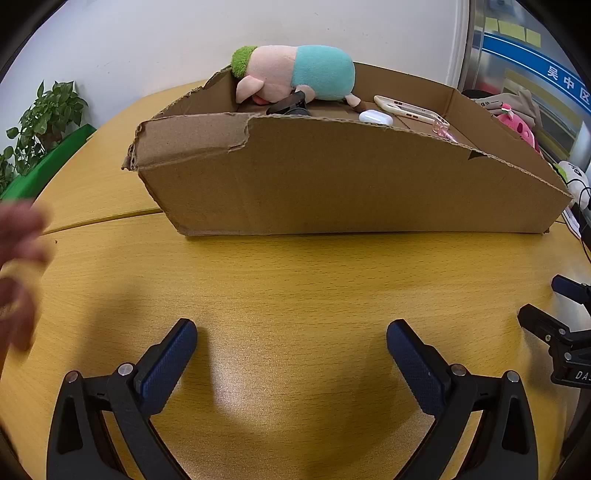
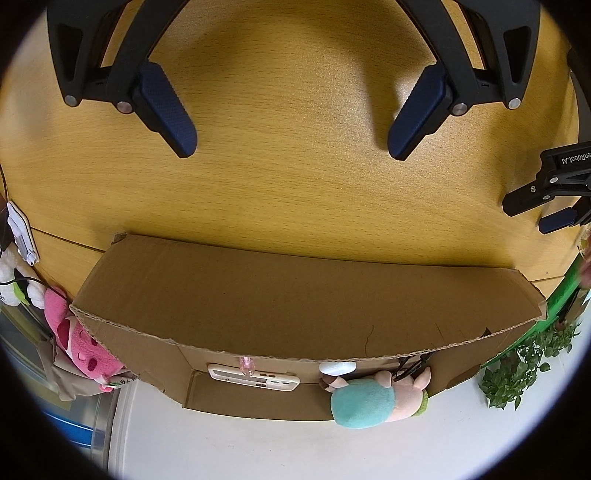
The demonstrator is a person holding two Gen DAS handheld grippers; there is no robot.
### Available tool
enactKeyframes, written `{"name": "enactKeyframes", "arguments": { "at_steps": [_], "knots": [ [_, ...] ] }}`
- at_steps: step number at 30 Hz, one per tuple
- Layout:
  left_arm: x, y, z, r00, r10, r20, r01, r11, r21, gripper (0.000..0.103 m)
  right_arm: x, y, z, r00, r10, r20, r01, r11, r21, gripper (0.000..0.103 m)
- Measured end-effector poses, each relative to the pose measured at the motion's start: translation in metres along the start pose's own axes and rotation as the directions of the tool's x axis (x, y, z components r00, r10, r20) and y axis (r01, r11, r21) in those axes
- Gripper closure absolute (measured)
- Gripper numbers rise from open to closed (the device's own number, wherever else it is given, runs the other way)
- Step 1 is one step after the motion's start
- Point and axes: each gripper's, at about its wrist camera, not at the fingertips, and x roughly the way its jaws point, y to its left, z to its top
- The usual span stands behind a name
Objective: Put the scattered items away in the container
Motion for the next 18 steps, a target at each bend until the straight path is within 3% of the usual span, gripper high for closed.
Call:
{"name": "enactKeyframes", "arguments": {
  "at_steps": [18],
  "knots": [
    [-0.0001, -0.0005, 0.0001, 1.0, 0.001, 0.001, -0.001, 1.0, -0.001, 0.0, -0.0007, 0.0002, -0.002, 1.0, 0.0, -0.001, 0.0, 1.0, -0.001, 0.0]
  ]
}}
